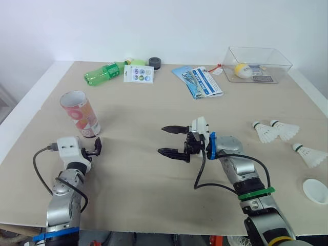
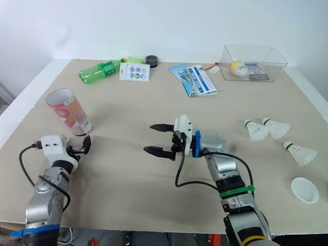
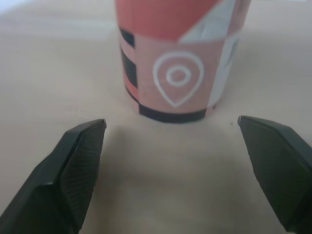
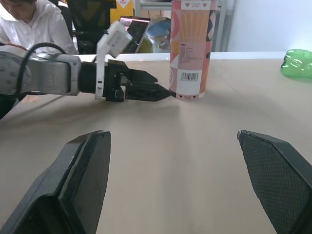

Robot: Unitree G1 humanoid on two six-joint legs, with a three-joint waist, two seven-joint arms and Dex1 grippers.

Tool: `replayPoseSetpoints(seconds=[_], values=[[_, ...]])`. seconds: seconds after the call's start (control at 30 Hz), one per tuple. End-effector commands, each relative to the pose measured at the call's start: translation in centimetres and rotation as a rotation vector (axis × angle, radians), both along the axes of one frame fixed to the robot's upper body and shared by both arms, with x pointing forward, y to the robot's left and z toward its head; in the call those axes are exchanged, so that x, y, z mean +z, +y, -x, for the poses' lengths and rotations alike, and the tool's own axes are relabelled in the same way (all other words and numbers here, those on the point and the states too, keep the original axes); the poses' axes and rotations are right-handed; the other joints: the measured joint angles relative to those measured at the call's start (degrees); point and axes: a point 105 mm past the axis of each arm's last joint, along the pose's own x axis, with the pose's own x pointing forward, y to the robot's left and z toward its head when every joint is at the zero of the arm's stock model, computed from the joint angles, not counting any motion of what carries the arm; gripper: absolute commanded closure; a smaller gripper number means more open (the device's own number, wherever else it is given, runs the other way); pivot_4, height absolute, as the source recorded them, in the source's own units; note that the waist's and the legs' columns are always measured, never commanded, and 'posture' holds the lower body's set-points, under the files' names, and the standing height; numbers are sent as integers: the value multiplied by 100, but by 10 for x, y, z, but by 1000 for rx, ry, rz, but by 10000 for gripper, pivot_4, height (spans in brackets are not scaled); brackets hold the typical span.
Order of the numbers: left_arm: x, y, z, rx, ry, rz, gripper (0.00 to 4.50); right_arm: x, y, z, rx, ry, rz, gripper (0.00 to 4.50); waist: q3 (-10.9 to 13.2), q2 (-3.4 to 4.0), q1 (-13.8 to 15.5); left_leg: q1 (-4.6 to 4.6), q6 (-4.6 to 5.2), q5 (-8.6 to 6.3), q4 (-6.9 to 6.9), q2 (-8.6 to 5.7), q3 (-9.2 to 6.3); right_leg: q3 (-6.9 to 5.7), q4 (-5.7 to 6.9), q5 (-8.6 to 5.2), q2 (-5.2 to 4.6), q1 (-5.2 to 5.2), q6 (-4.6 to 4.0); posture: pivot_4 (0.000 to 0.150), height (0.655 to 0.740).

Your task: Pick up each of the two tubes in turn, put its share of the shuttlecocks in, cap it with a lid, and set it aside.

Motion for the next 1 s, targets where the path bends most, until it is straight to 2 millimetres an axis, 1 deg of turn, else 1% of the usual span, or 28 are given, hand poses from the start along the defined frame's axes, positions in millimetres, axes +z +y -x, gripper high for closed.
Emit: replayPoseSetpoints(seconds=[0.03, 0.2, 0.37, 0.5, 0.7, 0.87, 1.0], values=[[3, 6, -12, -38, -2, -12, 0, 17, -5, 2, -36, -73, -26, 489, 0, 0, 0, 0, 0, 1, -1, 0, -1, -1, 0, 1, 1, 0, -1, 1500, 7400], [5, 8, -26, -73, -3, -24, 0, 16, -7, 3, -60, -81, -19, 489, 0, 0, 1, 1, -6, 4, 0, 0, 0, -1, 0, 3, -1, 2, -1, 1500, 7400], [7, 7, -47, -128, 6, -34, 0, 18, -10, 2, -90, -90, -21, 489, 0, 1, 10, 2, -5, 8, -1, 1, -6, -7, 3, 6, 2, 2, -1, 1500, 7400], [8, 8, -58, -154, 6, -47, 0, 19, -10, 3, -102, -91, -26, 489, 0, 0, 6, 1, -9, 11, 0, 0, -4, -6, 3, 9, 0, 3, 3, 1500, 7400], [-1, 10, -64, -178, 39, -63, 0, 18, -12, 5, -115, -88, -24, 489, -1, 1, 7, 2, -9, 12, -5, 1, -5, -6, 3, 8, 1, 2, 3, 1500, 7400], [-2, 13, -63, -162, 35, -74, 0, 18, -13, 5, -131, -90, -26, 489, -1, 2, 6, 6, -9, 13, -5, 1, -4, -6, 3, 10, 0, 4, 4, 1500, 7400], [-8, 13, -60, -170, 46, -93, 0, 18, -12, 4, -132, -89, -23, 489, -1, 2, 6, 6, -9, 13, -5, 1, -4, -6, 3, 11, 0, 4, 3, 1500, 7400]])
